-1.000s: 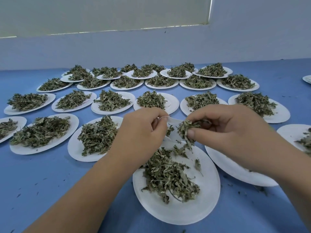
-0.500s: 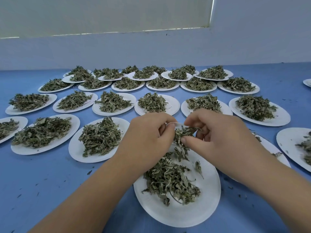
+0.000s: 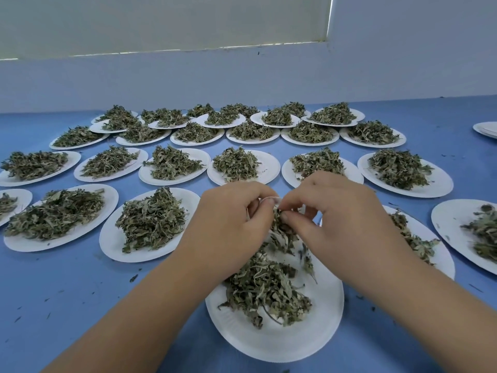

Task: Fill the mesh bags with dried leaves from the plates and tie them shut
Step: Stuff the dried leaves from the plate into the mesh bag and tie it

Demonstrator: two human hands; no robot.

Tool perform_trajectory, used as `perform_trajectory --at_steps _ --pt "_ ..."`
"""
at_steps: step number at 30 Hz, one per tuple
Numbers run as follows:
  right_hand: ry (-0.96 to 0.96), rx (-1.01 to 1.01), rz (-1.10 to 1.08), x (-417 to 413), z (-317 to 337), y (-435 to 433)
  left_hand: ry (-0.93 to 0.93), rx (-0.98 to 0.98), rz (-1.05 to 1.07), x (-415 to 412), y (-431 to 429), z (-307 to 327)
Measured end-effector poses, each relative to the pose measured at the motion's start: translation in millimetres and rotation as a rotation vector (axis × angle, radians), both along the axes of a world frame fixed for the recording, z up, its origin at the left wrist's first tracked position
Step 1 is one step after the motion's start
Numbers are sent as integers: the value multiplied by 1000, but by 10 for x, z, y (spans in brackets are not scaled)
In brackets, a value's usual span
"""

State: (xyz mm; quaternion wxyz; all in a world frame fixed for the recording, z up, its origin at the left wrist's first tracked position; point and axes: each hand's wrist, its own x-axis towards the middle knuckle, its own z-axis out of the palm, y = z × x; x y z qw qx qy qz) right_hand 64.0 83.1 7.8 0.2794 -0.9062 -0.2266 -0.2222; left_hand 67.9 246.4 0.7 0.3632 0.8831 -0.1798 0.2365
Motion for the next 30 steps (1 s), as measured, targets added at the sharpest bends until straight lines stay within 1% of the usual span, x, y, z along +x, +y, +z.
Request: perform_trajectory --at_steps 4,6,9,11,14,20,22,25,26,28,30 --pt "21 110 28 -19 53 -42 51 -73 41 21 28 -5" --pt "63 152 29 -41 64 -68 81 -129 76 34 49 -3" --pt "187 108 43 -60 52 -59 121 -197 112 51 65 0" --pt "222 69 53 -64 14 -17 128 -206 113 54 57 2" --pt "177 98 58 -52 -30 24 119 -196 87 40 40 3" --pt "7 195 29 -7 -28 -22 67 -152 53 -1 5 -6" --pt "-30 134 20 -11 -34 -10 50 -124 39 -20 -19 -2" --pt "-89 -50 -16 -28 -36 28 50 -83 -9 -56 -37 1" --pt "-101 -79 -24 -29 -34 32 49 -76 -18 -65 -39 2" --pt "-111 -55 -11 -28 -15 22 40 -82 -10 -65 -34 8" --pt "-124 2 54 -33 18 -31 40 -115 15 -48 -18 17"
